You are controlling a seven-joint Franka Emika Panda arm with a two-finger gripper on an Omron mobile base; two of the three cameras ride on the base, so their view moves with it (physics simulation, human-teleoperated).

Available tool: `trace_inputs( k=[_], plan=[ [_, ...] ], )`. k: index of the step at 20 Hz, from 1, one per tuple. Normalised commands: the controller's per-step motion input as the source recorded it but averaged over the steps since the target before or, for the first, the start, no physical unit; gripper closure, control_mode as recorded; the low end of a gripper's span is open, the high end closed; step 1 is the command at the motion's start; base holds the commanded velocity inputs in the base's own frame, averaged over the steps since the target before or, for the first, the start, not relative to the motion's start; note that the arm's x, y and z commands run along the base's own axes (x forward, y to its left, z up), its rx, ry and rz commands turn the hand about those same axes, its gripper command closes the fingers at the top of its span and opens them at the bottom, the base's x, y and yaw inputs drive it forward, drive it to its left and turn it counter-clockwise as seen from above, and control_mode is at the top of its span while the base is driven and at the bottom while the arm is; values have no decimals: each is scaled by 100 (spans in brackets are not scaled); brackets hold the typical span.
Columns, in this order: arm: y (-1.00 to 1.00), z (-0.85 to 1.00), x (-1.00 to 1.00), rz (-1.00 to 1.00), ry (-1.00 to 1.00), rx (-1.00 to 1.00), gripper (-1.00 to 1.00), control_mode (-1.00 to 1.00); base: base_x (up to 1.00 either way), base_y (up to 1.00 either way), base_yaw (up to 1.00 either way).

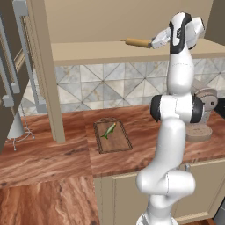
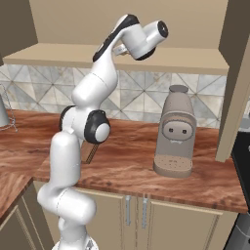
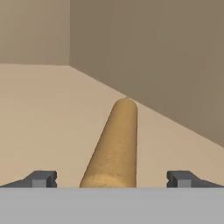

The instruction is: Open the cabinet, retrieve the rolling pin, and place it next to the meat on the cutting board to prepare for tenderizing.

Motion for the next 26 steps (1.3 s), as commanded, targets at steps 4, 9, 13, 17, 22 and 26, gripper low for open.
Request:
trace_inputs(
  k=[4, 9, 13, 17, 22, 26],
  plan=[
    [18, -10, 3, 0, 2, 0, -100, -100, 0, 0, 0],
    [16, -19, 0, 0, 2, 0, 100, -100, 0, 0, 0],
    [10, -31, 0, 0, 3, 0, 100, -100, 0, 0, 0],
    [0, -13, 0, 0, 2, 0, 100, -100, 0, 0, 0],
    [0, 0, 0, 0, 1, 0, 100, -100, 0, 0, 0],
    [0, 0, 0, 0, 0, 0, 100, -100, 0, 0, 0]
  ],
)
